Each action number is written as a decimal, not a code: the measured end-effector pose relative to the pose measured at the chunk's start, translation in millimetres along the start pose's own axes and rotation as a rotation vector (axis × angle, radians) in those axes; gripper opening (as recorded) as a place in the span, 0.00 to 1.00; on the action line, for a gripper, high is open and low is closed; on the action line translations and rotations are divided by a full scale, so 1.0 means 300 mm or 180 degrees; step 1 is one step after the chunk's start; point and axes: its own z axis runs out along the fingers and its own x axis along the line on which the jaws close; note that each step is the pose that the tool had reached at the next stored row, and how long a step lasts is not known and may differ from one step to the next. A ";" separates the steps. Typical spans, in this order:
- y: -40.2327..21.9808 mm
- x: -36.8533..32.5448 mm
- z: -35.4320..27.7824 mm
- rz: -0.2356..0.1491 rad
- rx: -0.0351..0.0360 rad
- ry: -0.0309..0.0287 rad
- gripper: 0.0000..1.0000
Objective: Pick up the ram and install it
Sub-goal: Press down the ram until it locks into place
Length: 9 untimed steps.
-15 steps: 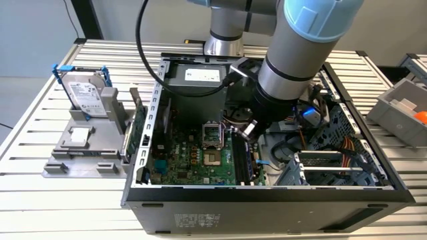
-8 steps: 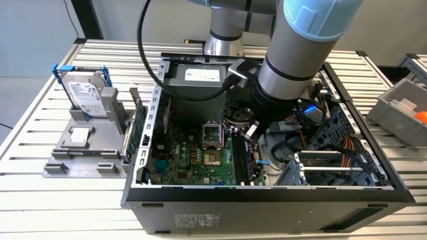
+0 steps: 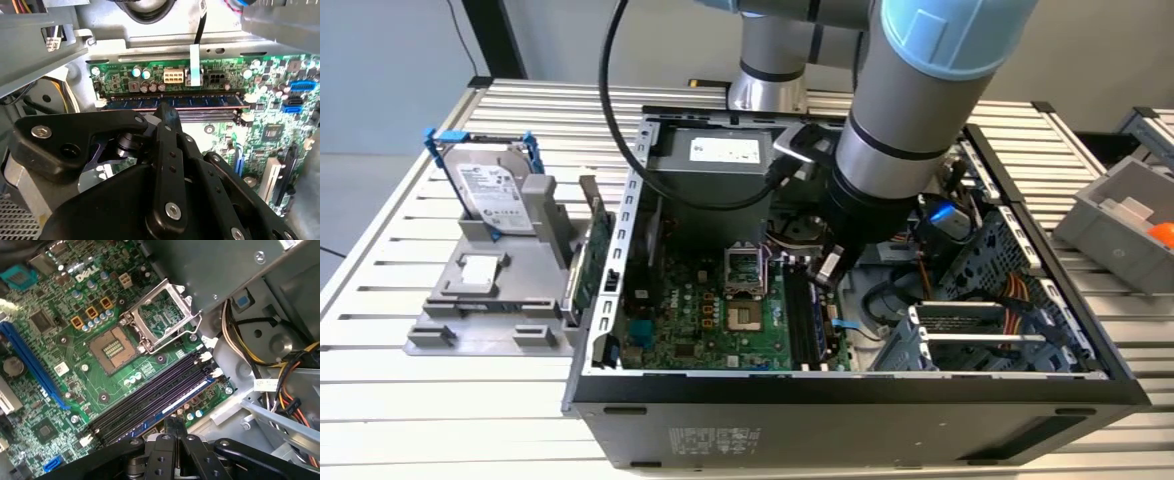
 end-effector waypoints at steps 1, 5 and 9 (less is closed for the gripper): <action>0.000 0.000 0.000 -0.0032 0.0012 0.0021 0.00; 0.000 0.000 0.000 -0.0208 0.0031 0.0067 0.00; 0.000 0.000 0.000 -0.0353 0.0026 0.0075 0.00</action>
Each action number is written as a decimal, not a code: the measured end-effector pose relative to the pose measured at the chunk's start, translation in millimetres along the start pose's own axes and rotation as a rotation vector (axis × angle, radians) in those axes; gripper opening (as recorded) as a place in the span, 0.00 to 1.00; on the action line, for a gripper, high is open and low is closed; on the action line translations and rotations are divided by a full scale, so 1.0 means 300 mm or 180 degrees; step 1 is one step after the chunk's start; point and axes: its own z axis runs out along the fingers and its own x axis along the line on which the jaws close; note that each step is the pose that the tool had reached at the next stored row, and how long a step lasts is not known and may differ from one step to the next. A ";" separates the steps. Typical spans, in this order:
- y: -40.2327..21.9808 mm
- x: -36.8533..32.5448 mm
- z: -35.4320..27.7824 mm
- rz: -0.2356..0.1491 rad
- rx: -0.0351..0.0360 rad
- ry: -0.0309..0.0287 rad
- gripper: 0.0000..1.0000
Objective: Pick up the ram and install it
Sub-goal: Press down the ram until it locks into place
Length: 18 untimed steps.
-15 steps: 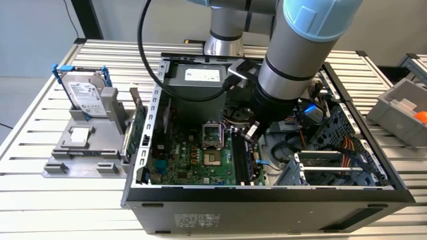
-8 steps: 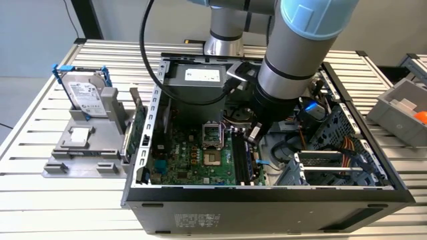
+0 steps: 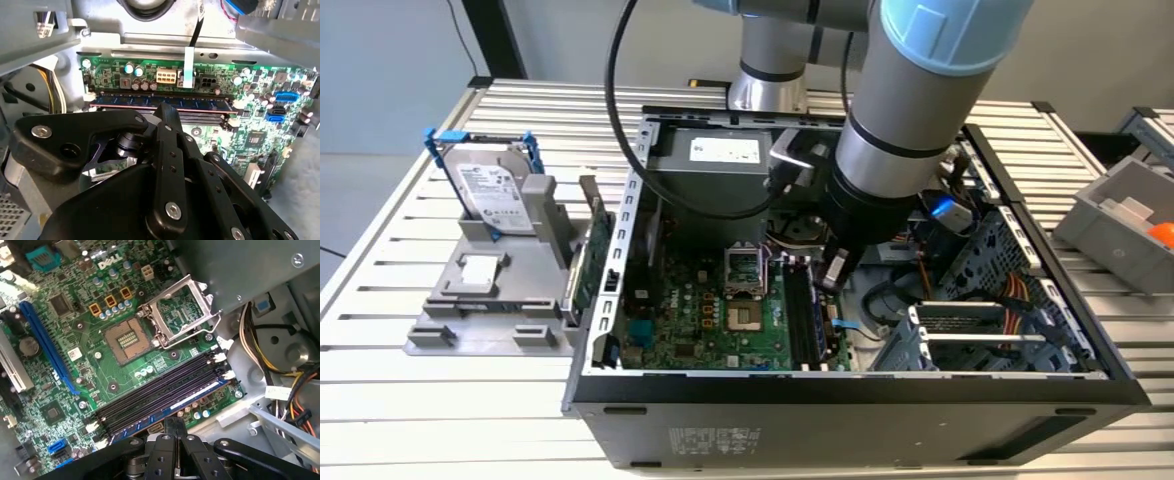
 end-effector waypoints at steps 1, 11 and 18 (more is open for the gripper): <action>0.000 0.000 0.000 -0.0029 -0.0001 0.0001 0.00; 0.002 0.002 0.015 -0.0288 -0.0007 0.0007 0.00; 0.002 0.002 0.019 -0.0437 -0.0010 0.0010 0.00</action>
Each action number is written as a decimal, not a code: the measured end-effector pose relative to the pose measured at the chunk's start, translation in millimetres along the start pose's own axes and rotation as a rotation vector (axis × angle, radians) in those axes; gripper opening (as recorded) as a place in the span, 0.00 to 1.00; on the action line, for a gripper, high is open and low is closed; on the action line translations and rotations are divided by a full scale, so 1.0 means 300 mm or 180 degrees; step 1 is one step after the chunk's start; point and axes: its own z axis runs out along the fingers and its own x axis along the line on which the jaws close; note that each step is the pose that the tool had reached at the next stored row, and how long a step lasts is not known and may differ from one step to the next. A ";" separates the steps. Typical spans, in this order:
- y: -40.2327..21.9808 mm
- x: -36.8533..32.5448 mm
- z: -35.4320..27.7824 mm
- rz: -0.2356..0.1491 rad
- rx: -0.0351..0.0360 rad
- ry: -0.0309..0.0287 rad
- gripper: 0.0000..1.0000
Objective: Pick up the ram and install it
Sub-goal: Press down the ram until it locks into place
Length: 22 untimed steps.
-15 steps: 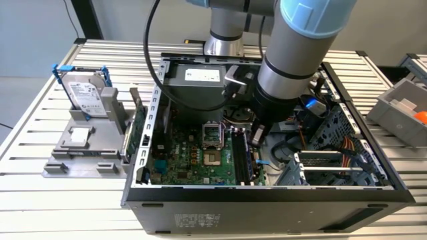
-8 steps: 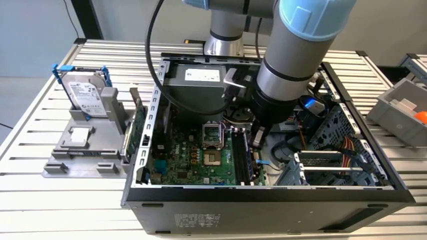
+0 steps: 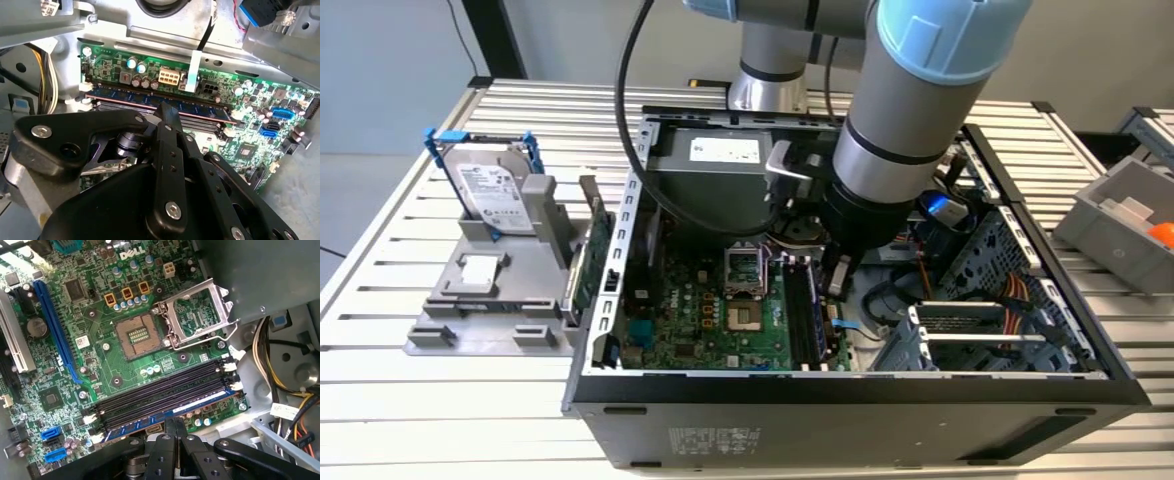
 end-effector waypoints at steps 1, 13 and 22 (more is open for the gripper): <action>0.000 0.000 0.000 -0.0023 -0.0001 0.0000 0.00; 0.003 0.002 0.014 -0.0347 -0.0013 0.0009 0.00; 0.007 0.003 0.016 -0.0550 -0.0020 0.0014 0.00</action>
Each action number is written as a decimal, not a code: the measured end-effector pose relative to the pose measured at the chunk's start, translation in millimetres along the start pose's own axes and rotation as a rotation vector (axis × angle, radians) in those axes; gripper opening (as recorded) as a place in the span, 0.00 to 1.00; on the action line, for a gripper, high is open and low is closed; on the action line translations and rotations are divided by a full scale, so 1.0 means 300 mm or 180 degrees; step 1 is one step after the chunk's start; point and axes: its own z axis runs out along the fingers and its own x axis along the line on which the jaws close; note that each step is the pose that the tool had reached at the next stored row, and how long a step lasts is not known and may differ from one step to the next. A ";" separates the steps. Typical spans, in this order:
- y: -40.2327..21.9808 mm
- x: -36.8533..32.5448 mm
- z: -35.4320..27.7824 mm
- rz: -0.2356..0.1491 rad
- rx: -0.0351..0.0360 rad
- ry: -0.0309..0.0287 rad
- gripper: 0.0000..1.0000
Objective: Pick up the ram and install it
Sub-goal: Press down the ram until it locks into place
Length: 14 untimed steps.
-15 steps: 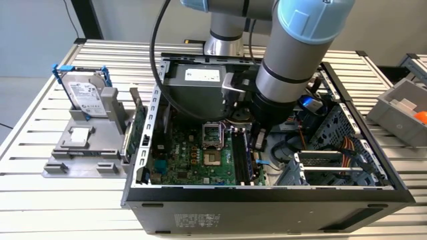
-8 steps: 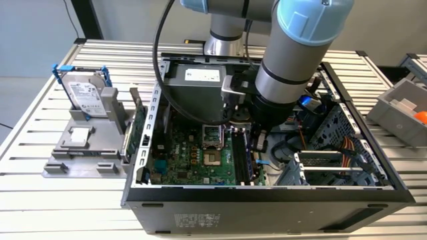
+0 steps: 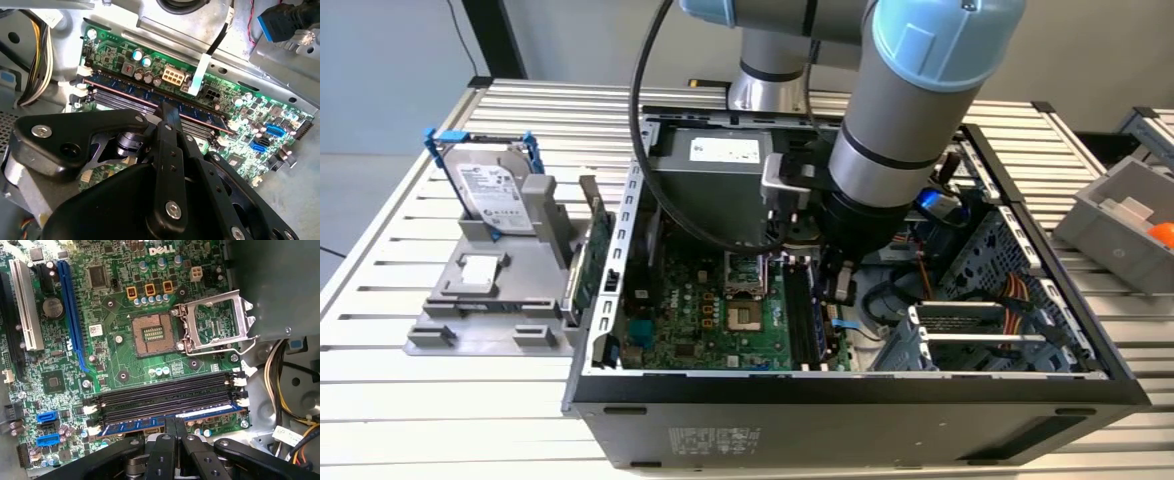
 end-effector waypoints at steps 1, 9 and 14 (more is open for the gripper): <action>0.000 0.000 0.000 -0.0027 -0.0001 0.0001 0.00; 0.000 0.000 0.001 -0.0228 -0.0008 0.0006 0.00; -0.002 0.000 0.006 -0.0233 -0.0009 0.0005 0.00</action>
